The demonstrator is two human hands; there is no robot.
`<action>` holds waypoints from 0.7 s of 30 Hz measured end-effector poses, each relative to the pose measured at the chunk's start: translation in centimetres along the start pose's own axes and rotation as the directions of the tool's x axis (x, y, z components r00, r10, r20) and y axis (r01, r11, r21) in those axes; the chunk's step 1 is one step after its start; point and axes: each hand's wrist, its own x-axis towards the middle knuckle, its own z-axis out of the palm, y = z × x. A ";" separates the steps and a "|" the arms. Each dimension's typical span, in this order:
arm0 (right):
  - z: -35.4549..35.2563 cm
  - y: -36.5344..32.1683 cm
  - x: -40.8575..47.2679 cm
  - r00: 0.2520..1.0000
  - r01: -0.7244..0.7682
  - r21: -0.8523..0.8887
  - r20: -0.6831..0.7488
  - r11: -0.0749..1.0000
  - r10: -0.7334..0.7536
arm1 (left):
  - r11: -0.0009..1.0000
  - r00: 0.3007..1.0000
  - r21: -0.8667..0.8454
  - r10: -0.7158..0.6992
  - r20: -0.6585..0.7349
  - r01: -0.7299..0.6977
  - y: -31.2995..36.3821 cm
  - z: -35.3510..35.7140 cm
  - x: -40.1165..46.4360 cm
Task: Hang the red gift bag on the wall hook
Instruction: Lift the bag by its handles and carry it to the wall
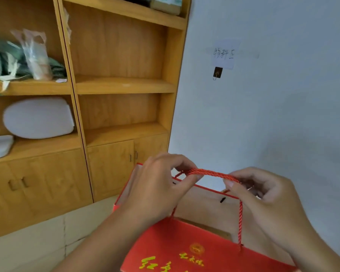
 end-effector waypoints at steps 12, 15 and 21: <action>13.8 4.2 20.4 0.992 0.100 0.044 0.068 0.994 -0.102 | 0.989 0.992 0.096 -0.112 -0.054 0.117 -16.1 -3.3 15.5; 16.9 4.5 25.2 0.991 0.112 0.004 0.070 0.994 -0.112 | 0.988 0.990 0.080 -0.128 -0.066 0.133 -19.9 -4.1 19.9; 22.9 4.7 33.4 0.993 0.121 -0.082 0.020 0.989 -0.120 | 0.996 0.993 -0.007 -0.089 -0.083 0.089 -28.1 -5.0 27.7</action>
